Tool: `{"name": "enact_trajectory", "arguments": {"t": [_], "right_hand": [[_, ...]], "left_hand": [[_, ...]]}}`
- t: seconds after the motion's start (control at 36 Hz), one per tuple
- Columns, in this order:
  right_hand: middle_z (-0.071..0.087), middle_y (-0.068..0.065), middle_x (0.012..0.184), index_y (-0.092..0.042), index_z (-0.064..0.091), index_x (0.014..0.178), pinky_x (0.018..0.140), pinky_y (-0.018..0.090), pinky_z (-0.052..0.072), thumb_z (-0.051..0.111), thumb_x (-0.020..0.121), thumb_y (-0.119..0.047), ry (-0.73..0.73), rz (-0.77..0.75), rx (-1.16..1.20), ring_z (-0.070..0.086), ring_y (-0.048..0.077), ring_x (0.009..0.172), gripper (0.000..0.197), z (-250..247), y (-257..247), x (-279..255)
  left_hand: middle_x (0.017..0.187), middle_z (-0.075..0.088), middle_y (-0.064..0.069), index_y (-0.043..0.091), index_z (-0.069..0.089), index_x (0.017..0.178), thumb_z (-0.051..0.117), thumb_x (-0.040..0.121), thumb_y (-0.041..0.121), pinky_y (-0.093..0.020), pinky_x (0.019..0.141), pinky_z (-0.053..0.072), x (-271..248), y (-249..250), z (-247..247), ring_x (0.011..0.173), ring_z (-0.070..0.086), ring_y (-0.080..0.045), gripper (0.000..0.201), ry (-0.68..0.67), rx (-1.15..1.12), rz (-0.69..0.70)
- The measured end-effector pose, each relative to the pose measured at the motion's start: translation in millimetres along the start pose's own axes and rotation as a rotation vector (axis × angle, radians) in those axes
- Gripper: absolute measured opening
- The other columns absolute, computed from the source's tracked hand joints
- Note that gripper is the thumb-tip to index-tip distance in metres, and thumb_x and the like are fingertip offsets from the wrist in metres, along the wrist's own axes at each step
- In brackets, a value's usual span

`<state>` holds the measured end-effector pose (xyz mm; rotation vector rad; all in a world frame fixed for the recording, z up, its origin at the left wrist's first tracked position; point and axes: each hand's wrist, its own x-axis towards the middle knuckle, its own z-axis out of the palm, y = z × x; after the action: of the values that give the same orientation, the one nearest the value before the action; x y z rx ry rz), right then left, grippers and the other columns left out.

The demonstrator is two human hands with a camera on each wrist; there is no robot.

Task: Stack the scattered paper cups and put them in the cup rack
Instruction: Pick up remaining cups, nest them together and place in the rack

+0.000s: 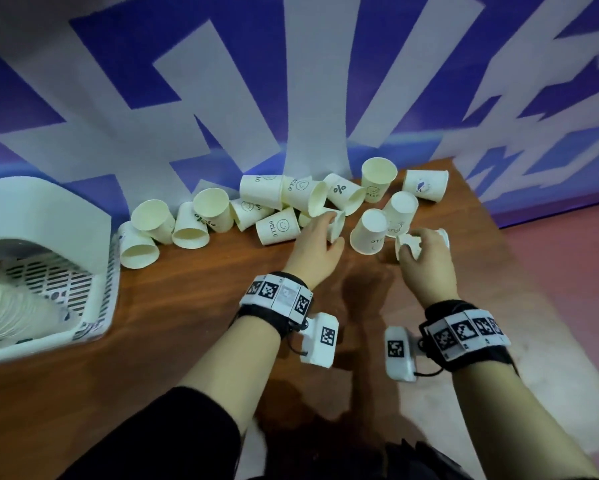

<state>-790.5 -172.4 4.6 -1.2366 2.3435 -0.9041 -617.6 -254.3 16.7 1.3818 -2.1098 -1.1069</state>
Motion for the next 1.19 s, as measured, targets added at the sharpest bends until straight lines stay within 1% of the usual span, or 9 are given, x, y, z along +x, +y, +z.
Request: {"name": "enact_trajectory", "arguments": {"t": [0.11,0.28,0.58,0.72,0.83,0.92,1.06,1.14,1.19], "right_hand": [[0.044,0.017,0.132,-0.005,0.043,0.131,0.095,0.044,0.040,0.054,0.085,-0.012,0.097,0.107,-0.008,0.044,0.033,0.118,0.047,-4.6,19.5,13.7],[0.045,0.021,0.130,0.001,0.041,0.131,0.096,0.046,0.036,0.054,0.084,-0.013,0.158,0.207,-0.052,0.041,0.039,0.120,0.051,-7.4,38.3,30.1],[0.039,0.014,0.143,-0.009,0.028,0.144,0.102,0.050,0.033,0.059,0.086,-0.023,0.051,0.331,-0.007,0.040,0.034,0.128,0.067,9.7,62.1,41.9],[0.045,0.012,0.138,-0.012,0.032,0.142,0.102,0.051,0.036,0.058,0.086,-0.021,0.059,0.313,0.053,0.044,0.032,0.126,0.062,15.5,65.8,40.4],[0.050,0.009,0.135,-0.013,0.036,0.139,0.101,0.051,0.038,0.056,0.087,-0.019,0.082,0.311,0.076,0.048,0.031,0.123,0.056,16.6,62.8,36.8],[0.053,0.011,0.132,-0.012,0.038,0.136,0.102,0.050,0.037,0.054,0.088,-0.016,0.085,0.306,0.101,0.050,0.031,0.121,0.051,16.5,58.6,33.0],[0.057,0.014,0.127,-0.012,0.039,0.135,0.100,0.049,0.040,0.052,0.089,-0.013,0.048,0.317,0.106,0.054,0.033,0.116,0.048,16.4,50.6,26.4],[0.058,0.015,0.125,-0.012,0.040,0.135,0.098,0.049,0.042,0.049,0.087,-0.009,0.039,0.312,0.120,0.055,0.034,0.114,0.049,14.9,44.6,20.8],[0.059,0.015,0.124,-0.013,0.040,0.136,0.097,0.049,0.043,0.046,0.088,-0.009,0.031,0.305,0.118,0.056,0.035,0.113,0.048,14.0,40.0,16.9]], "left_hand": [[0.149,0.037,-0.006,0.013,0.033,0.145,0.055,0.095,0.023,-0.035,0.114,0.027,21.8,7.5,18.8,0.137,0.033,-0.019,0.055,-0.032,0.002,0.013],[0.155,0.027,-0.005,0.013,0.027,0.148,0.061,0.091,0.028,-0.037,0.117,0.020,49.0,5.4,50.3,0.142,0.024,-0.020,0.068,-0.047,0.066,0.083],[0.159,0.016,0.003,0.022,0.019,0.152,0.054,0.093,0.037,-0.039,0.120,0.001,74.7,-10.6,89.5,0.146,0.009,-0.023,0.070,-0.122,0.294,0.112],[0.148,0.034,0.002,0.021,0.033,0.144,0.062,0.088,0.032,-0.037,0.117,0.010,73.9,-10.7,90.3,0.138,0.023,-0.021,0.064,-0.052,0.251,0.128],[0.131,0.047,-0.001,0.016,0.045,0.129,0.069,0.080,0.029,-0.035,0.105,0.026,69.8,-9.6,87.2,0.127,0.036,-0.022,0.056,0.014,0.266,0.128],[0.121,0.051,-0.007,0.009,0.046,0.122,0.072,0.076,0.024,-0.034,0.100,0.033,64.7,-6.9,82.5,0.119,0.043,-0.025,0.055,0.014,0.297,0.104],[0.135,0.039,-0.007,0.017,0.030,0.142,0.070,0.076,0.032,-0.037,0.096,0.041,54.5,-2.2,73.6,0.125,0.036,-0.026,0.079,-0.140,0.392,0.049],[0.125,0.041,-0.004,0.020,0.043,0.130,0.065,0.079,0.038,-0.037,0.083,0.045,46.1,2.4,67.1,0.119,0.037,-0.025,0.059,-0.228,0.516,0.030],[0.123,0.043,-0.004,0.018,0.047,0.123,0.065,0.080,0.039,-0.037,0.083,0.046,40.6,3.6,62.5,0.118,0.037,-0.025,0.052,-0.268,0.562,0.002]]}}
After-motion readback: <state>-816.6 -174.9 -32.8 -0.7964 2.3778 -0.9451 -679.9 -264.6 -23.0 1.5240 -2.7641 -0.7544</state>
